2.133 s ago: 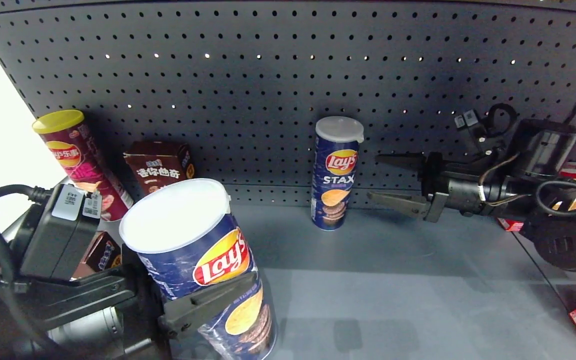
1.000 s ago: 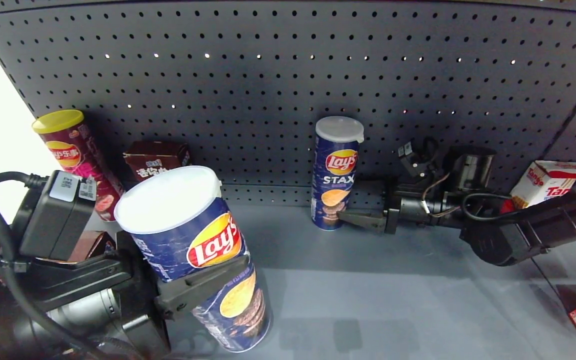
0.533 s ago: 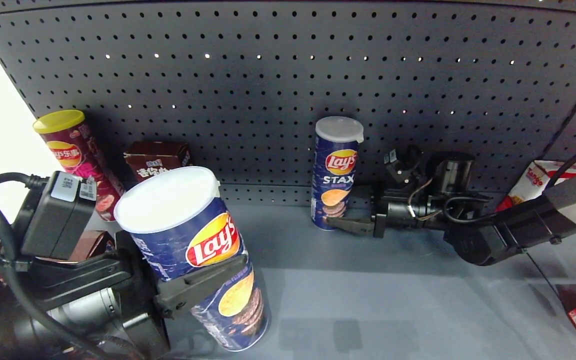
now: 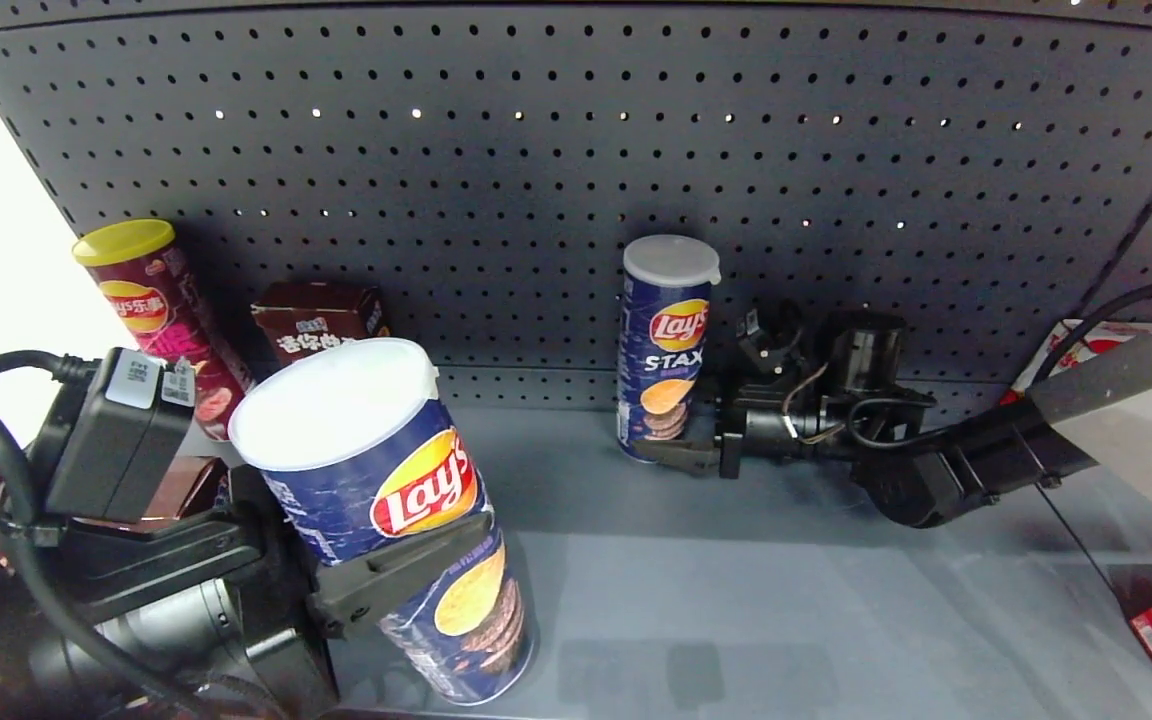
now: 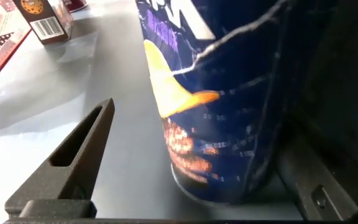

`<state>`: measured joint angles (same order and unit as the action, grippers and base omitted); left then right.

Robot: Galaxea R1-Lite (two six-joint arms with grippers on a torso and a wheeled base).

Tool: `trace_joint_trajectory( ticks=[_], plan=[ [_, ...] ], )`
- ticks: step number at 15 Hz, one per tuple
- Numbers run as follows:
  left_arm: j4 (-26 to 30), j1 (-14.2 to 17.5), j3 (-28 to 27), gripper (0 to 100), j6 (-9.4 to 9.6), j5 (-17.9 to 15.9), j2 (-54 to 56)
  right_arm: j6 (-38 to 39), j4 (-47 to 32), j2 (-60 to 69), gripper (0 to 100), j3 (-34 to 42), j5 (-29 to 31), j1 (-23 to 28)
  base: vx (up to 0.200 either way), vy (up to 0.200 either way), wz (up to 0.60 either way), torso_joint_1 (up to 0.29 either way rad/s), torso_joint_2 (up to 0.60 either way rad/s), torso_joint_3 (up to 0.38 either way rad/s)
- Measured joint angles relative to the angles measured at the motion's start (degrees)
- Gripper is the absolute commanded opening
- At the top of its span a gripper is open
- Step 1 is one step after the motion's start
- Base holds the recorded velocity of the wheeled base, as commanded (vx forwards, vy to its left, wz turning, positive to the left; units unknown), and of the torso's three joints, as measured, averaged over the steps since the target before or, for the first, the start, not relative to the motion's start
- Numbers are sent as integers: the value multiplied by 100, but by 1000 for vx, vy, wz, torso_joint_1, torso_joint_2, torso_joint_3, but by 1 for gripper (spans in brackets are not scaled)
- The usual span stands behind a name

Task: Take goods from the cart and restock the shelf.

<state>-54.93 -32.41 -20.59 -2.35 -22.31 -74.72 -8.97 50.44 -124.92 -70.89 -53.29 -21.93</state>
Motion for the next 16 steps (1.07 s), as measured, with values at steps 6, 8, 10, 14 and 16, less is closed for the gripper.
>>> trace_joint_trajectory(
  ticks=[6, 8, 10, 14, 16],
  plan=[
    [-9, -5, 45, 0, 0, 6, 11, 0, 49, -271, 0, -402, 63, -56, 0, 0, 0, 0, 0, 0],
    [-11, 0, 33, 0, 0, 6, 13, 0, 57, -206, 0, -306, 77, -61, 0, 0, 0, 0, 0, 0],
    [-13, 0, -10, 0, 0, 4, 13, 5, 27, 41, 0, -39, 145, -52, 0, 0, 0, 0, 0, 0],
    [-20, -2, -30, 0, 1, -2, 22, 20, 41, 898, 0, 805, 501, -74, 0, 0, 0, 0, 0, 0],
    [-17, -2, 11, 0, 0, 1, 33, 35, 54, 1392, 0, 1340, 767, -141, 0, 0, 0, 0, 0, 0]
  ],
)
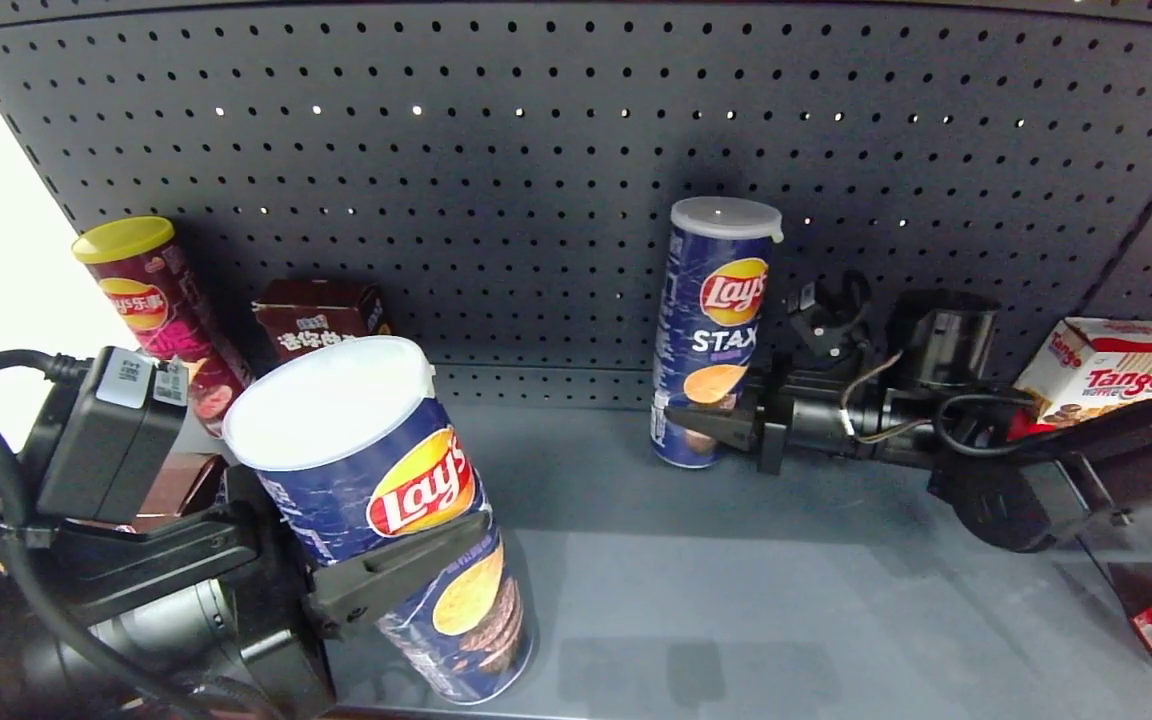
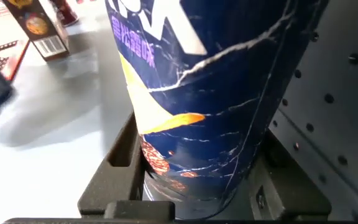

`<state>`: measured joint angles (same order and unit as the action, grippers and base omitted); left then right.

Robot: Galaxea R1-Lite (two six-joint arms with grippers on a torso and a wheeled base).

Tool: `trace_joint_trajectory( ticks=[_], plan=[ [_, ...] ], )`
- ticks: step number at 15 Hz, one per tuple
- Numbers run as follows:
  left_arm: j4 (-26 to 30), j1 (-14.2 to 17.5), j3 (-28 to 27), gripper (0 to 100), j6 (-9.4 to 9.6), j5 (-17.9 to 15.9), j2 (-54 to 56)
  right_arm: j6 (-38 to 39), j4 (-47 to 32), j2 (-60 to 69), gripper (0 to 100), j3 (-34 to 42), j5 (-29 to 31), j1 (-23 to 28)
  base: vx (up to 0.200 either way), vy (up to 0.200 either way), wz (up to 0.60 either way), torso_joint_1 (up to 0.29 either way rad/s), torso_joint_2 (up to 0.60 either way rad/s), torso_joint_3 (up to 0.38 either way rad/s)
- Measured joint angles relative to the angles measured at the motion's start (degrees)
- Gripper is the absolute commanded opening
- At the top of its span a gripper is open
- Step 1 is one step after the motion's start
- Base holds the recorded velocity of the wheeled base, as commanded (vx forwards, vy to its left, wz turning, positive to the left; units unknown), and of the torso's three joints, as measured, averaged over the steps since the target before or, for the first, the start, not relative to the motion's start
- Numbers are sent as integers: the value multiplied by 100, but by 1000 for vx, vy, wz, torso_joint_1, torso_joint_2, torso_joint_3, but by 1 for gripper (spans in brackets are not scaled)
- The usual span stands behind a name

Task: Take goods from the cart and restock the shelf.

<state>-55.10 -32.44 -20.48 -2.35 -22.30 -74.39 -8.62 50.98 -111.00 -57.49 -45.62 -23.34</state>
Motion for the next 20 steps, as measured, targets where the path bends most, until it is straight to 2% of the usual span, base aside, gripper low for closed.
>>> trace_joint_trajectory(
  ticks=[3, 7, 10, 15, 20],
  plan=[
    [6, 0, 12, 0, 1, 2, 30, 39, 6, 903, 0, 1017, 568, -315, 0, 0, 0, 0, 0, 0],
    [11, -9, 15, 0, 0, -4, 60, 268, 50, 2013, 0, 2139, 1530, -1030, 0, 0, 0, 0, 0, 0],
    [17, -17, 9, 0, 0, -1, 63, 332, 573, 2509, 0, 2900, 2066, -1488, 0, 0, 0, 0, 0, 0],
    [20, -13, -7, 0, 9, 11, 63, 345, 1890, 2572, 0, 4157, 2299, -1701, 0, 0, 0, 0, 0, 0],
    [20, 2, 9, 0, 12, 38, 55, 310, 3096, 1801, 0, 4441, 2295, -1601, 0, 0, 0, 0, 0, 0]
  ],
)
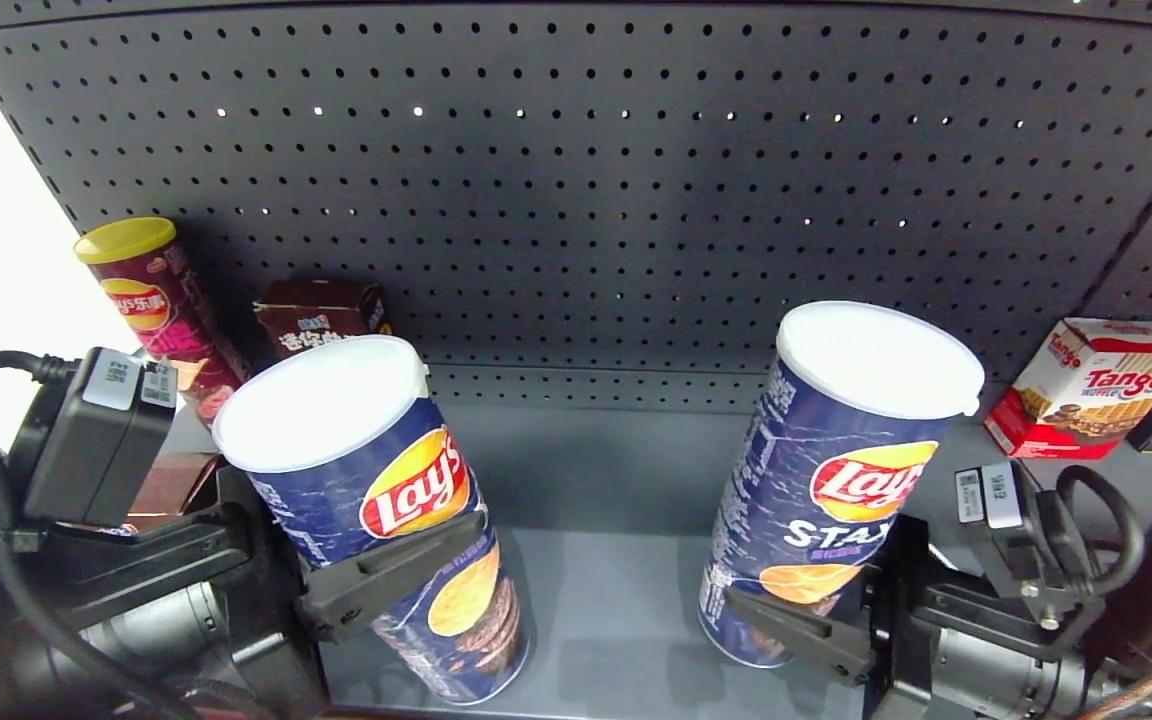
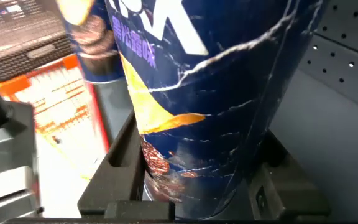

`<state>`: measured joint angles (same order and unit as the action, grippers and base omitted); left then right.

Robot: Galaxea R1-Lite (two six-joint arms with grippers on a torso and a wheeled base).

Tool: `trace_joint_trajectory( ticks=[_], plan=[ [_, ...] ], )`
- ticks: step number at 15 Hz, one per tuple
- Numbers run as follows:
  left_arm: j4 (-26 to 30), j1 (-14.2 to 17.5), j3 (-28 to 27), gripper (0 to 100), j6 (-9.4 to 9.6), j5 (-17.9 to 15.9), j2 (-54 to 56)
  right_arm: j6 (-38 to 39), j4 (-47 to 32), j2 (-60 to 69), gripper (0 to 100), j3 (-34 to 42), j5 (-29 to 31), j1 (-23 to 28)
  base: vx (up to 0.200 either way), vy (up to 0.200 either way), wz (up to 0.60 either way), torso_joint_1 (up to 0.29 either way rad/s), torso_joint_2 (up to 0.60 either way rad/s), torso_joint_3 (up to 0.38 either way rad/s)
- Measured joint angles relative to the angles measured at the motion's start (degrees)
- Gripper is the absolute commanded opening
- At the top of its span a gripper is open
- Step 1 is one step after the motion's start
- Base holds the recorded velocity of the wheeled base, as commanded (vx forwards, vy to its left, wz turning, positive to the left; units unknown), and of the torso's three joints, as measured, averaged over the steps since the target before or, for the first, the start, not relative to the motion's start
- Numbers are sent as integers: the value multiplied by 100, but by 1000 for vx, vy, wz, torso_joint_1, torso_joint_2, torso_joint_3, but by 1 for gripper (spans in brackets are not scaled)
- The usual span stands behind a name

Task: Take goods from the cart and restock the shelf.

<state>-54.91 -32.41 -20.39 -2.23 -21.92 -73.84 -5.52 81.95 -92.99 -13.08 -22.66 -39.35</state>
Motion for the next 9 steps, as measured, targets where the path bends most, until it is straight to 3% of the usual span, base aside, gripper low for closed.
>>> trace_joint_trajectory(
  ticks=[9],
  plan=[
    [0, 0, 66, 0, 12, -2, 0, -129, 340, -803, 0, -61, -22, 66, 0, 0, 0, 0, 0, 0]
  ],
)
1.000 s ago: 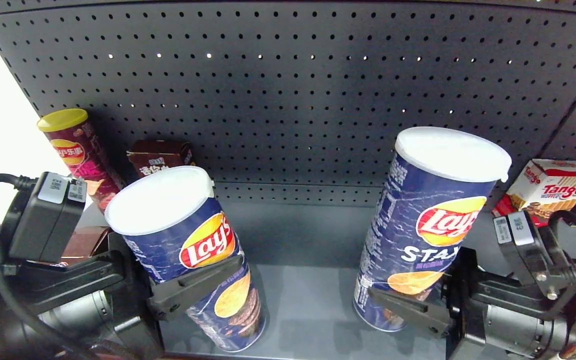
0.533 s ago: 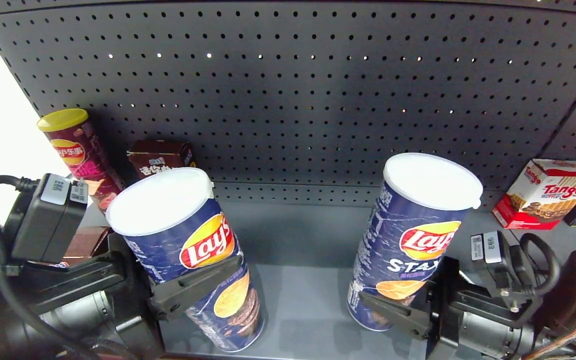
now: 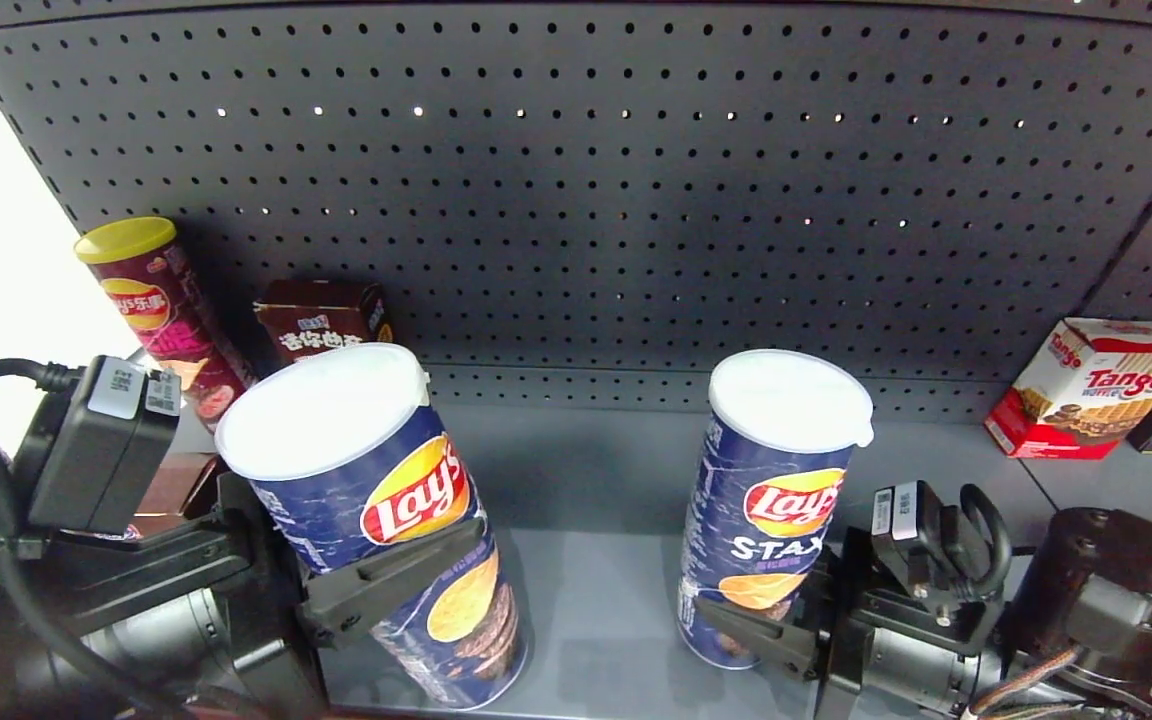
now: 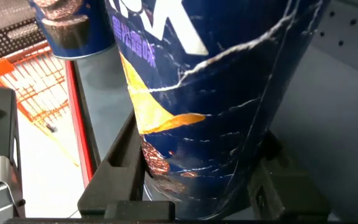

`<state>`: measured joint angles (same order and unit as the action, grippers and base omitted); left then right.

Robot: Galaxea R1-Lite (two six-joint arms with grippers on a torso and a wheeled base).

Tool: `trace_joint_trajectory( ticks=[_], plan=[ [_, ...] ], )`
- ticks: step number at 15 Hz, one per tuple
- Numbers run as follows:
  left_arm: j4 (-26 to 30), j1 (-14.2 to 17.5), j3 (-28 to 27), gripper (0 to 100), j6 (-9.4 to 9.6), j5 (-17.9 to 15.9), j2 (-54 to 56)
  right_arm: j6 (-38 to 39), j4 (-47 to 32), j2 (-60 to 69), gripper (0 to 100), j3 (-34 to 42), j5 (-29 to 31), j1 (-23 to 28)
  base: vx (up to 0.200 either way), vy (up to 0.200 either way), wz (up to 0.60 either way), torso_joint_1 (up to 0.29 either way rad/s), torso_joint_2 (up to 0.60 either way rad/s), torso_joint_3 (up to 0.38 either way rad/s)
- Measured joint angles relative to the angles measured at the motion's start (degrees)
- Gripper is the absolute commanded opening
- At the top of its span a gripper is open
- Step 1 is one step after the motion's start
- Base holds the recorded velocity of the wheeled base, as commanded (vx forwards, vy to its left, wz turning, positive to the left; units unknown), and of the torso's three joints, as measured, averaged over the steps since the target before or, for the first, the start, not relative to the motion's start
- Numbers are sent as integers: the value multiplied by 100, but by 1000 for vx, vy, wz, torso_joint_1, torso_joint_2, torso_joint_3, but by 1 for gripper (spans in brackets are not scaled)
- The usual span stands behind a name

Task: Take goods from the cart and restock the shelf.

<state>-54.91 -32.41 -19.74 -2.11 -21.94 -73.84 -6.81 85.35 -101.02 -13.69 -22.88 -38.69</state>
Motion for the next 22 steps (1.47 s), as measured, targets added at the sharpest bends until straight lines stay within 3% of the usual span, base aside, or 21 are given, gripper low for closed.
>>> trace_joint_trajectory(
  ticks=[13, 14, 22],
  plan=[
    [-9, -2, 85, 0, 4, -2, 0, -174, 141, -302, 0, 184, 20, -133, 0, 0, 0, 0, 0, 0],
    [-9, -2, 85, 0, 4, -2, 0, -174, 141, -300, 100, 215, 20, -144, 0, 0, 0, 0, 0, 0],
    [-16, 0, 80, 0, 1, -4, 17, -174, 88, 91, 100, 441, 46, 90, 0, 0, 0, 0, 0, 0]
  ],
)
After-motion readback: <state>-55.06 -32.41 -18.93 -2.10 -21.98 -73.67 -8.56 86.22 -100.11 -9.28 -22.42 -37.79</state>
